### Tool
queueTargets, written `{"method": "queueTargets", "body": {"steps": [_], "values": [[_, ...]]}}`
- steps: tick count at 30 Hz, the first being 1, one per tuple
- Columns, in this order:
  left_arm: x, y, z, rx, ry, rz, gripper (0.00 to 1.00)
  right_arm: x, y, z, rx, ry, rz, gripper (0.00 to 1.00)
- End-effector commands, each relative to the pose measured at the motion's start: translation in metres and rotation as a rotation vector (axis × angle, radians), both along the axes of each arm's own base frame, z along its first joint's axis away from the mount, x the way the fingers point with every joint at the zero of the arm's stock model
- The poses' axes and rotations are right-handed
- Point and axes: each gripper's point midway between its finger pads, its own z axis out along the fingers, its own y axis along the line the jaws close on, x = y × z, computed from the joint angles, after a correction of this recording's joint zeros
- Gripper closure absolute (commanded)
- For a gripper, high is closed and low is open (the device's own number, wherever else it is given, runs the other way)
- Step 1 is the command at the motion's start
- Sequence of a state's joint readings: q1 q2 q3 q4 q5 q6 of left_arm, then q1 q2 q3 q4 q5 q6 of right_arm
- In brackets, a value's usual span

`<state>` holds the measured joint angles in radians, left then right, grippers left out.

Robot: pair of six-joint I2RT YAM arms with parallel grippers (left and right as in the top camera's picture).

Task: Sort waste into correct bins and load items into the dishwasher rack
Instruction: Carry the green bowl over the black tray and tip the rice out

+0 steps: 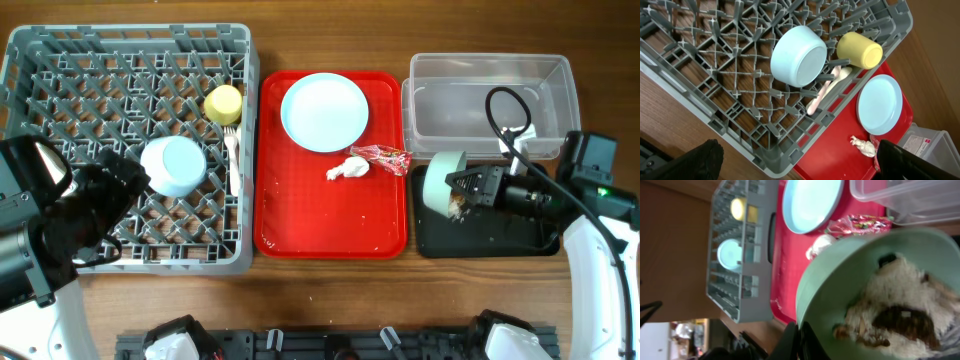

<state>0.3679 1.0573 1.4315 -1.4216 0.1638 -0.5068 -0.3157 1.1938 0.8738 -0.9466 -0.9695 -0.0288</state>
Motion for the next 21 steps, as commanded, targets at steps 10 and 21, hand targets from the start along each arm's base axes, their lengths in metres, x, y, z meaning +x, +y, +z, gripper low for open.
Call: {"method": "queueTargets", "body": {"steps": [10,21], "values": [[-0.001,0.002,0.000,0.010,0.002,0.004,0.00,0.001,-0.025,-0.003,0.111,-0.025,-0.117,0.96],[-0.001,0.002,0.000,0.010,0.002,0.004,0.00,0.004,-0.045,-0.001,0.087,-0.094,-0.159,0.96]]}}
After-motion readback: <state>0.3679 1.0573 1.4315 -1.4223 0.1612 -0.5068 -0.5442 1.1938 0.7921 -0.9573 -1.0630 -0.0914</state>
